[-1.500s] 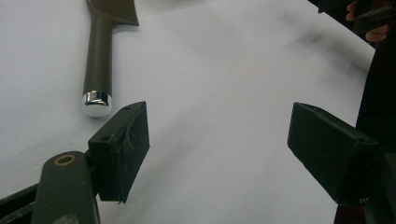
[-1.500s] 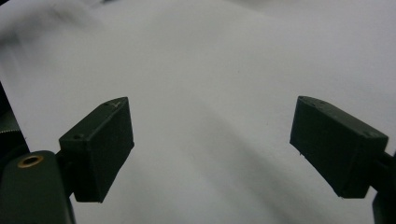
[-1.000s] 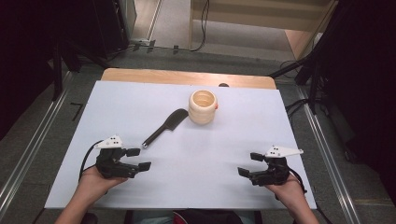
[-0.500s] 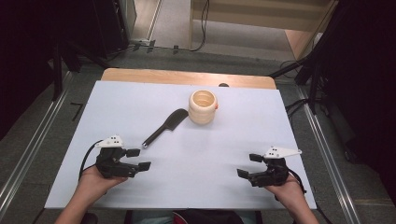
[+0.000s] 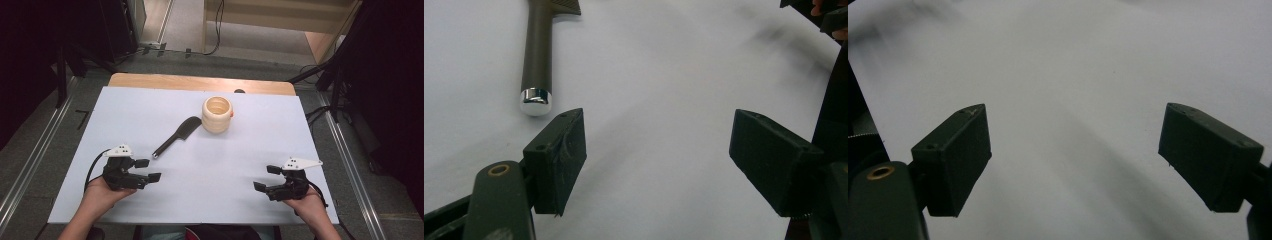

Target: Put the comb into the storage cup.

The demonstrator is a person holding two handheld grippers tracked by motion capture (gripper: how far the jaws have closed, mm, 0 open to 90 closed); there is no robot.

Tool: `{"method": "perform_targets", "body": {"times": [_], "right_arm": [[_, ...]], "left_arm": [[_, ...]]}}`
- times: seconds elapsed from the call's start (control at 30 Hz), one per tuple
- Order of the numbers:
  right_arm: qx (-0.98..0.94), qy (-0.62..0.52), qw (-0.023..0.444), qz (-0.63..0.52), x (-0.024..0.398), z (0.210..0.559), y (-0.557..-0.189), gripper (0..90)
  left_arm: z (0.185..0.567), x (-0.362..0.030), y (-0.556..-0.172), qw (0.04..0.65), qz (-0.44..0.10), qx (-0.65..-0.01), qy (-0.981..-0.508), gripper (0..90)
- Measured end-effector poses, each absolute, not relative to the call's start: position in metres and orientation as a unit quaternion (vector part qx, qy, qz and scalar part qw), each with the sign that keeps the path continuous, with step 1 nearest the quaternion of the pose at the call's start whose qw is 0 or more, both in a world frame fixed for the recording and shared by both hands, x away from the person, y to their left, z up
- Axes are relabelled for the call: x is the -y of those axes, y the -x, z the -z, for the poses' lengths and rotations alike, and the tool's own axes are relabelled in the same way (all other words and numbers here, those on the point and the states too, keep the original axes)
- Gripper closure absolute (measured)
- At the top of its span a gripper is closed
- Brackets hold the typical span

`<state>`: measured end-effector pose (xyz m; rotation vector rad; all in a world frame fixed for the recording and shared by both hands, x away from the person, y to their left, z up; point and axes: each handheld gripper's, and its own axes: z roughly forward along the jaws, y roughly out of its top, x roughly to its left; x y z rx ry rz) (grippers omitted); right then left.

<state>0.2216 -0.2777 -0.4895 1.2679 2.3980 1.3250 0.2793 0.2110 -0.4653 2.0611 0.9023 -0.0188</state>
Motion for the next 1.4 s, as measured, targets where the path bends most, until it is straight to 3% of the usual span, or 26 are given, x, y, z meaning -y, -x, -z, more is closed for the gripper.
{"method": "perform_targets", "body": {"times": [0.87,1.4], "right_arm": [[-0.792,-0.420,0.055,-0.440,0.277,0.490,-0.222,11.7],[-0.789,-0.421,0.054,-0.443,0.278,0.490,-0.222,11.7]], "left_arm": [[0.459,-0.213,-0.296,0.421,-0.035,-0.380,-0.823,23.3],[0.450,-0.206,-0.317,0.422,-0.031,-0.372,-0.826,22.9]]}}
